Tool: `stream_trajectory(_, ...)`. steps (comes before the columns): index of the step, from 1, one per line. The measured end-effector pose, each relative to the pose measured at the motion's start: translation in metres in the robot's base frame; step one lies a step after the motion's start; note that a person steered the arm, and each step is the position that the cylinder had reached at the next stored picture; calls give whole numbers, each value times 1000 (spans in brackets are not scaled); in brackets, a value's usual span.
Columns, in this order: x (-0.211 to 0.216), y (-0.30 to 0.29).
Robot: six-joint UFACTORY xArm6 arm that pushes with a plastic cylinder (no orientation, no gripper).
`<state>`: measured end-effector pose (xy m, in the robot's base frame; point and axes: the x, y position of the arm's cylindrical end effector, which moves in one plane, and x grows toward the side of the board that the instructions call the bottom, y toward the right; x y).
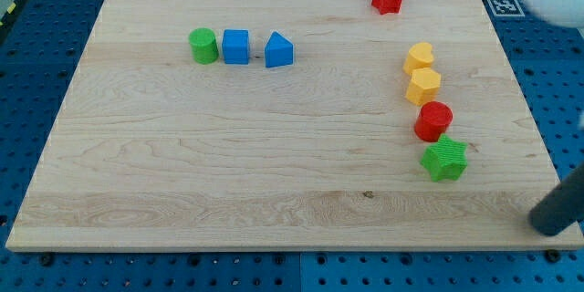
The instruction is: Push the green star left side of the yellow heart
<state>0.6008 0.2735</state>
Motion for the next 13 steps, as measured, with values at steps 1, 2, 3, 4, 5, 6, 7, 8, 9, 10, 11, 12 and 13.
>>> stream_trajectory(1,-26,-5)
stream_trajectory(2,-28,-12)
stream_trajectory(3,-36,-50)
stream_trajectory(4,-43,-85)
stream_trajectory(5,-54,-95)
stream_trajectory(6,-56,-99)
stream_trajectory(7,-60,-126)
stream_trajectory(8,-67,-147)
stream_trajectory(9,-84,-147)
stream_trajectory(10,-103,-159)
stream_trajectory(11,-126,-176)
stream_trajectory(12,-154,-185)
stream_trajectory(13,-185,-189)
